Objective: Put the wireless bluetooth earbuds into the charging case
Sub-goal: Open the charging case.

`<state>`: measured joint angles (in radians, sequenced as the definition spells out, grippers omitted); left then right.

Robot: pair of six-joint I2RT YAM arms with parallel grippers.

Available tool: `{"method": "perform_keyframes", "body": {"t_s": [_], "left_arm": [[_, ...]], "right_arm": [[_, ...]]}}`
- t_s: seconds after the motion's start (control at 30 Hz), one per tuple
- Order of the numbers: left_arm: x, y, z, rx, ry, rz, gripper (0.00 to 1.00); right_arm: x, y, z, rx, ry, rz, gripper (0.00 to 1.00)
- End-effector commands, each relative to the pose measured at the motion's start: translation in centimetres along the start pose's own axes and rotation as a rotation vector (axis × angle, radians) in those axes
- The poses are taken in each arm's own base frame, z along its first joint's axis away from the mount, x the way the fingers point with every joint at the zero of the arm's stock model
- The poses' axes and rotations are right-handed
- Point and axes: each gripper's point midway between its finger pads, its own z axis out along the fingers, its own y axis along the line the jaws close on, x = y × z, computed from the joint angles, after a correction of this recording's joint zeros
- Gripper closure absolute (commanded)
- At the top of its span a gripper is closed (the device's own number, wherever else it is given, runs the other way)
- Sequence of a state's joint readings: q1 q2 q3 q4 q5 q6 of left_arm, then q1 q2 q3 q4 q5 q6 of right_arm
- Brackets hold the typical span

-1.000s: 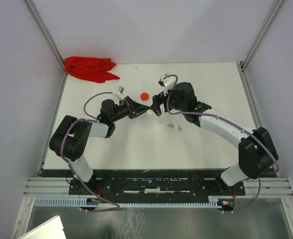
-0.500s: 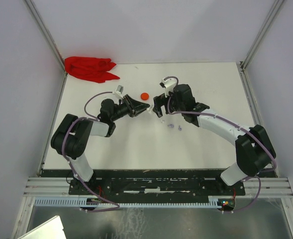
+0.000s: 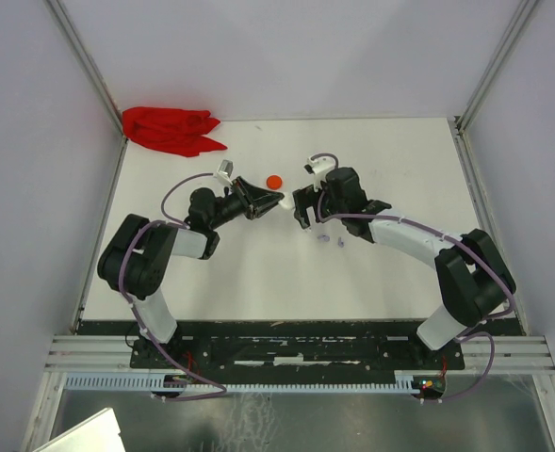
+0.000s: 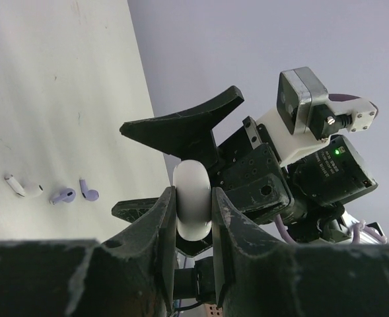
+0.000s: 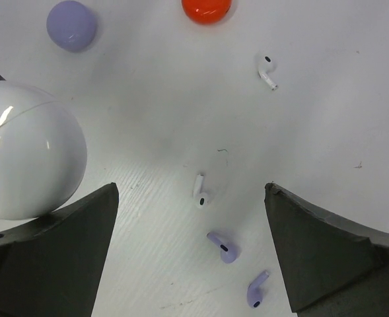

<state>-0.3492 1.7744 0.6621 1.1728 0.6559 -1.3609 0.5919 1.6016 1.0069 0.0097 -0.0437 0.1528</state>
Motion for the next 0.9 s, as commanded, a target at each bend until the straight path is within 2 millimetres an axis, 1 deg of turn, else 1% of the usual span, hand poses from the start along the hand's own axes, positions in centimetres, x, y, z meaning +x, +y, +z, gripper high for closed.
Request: {"method": "perform_keyframes", "body": {"t_s": [0.0, 0.13, 0.23, 0.33, 0.43, 0.5, 0.57, 0.7, 0.87], "left_arm": [[-0.2, -1.9, 0.4, 0.074, 0.004, 0.019, 0.97], [-0.2, -1.9, 0.4, 0.073, 0.003, 0.022, 0.97], [-0.3, -1.6, 0.4, 0.049, 0.0, 0.035, 0.97], [-0.7, -0.4, 0.4, -0.016, -0.019, 0.063, 0.97], [-1.2, 1.5, 0.3, -0.116, -0.036, 0.111, 0.97], [-1.4, 2.0, 0.3, -0.149, -0.043, 0.134, 0.97], [-1.5, 2.0, 0.3, -0.158, -0.042, 0.144, 0.97], [-1.6, 1.7, 0.5, -0.148, -0.039, 0.147, 0.97], [-1.4, 0.7, 0.7, -0.121, -0.03, 0.145, 0.97]], "right_arm": [[-4.1, -0.2, -0.9, 0.016, -0.123, 0.013, 0.0], [-4.6, 0.1, -0.6, 0.0, -0.111, 0.008, 0.01], [-4.9, 0.3, -1.0, -0.007, -0.108, 0.01, 0.0], [-5.2, 0.1, -2.1, 0.007, -0.124, 0.013, 0.0], [-5.7, 0.0, -3.2, 0.015, -0.144, 0.007, 0.0], [-6.1, 0.1, -3.7, 0.014, -0.149, 0.004, 0.0], [-6.3, 0.1, -3.9, 0.013, -0.151, 0.001, 0.0], [-6.3, 0.3, -3.4, -0.001, -0.14, 0.007, 0.0], [-5.2, 0.5, -1.8, -0.012, -0.109, 0.019, 0.0]]}}
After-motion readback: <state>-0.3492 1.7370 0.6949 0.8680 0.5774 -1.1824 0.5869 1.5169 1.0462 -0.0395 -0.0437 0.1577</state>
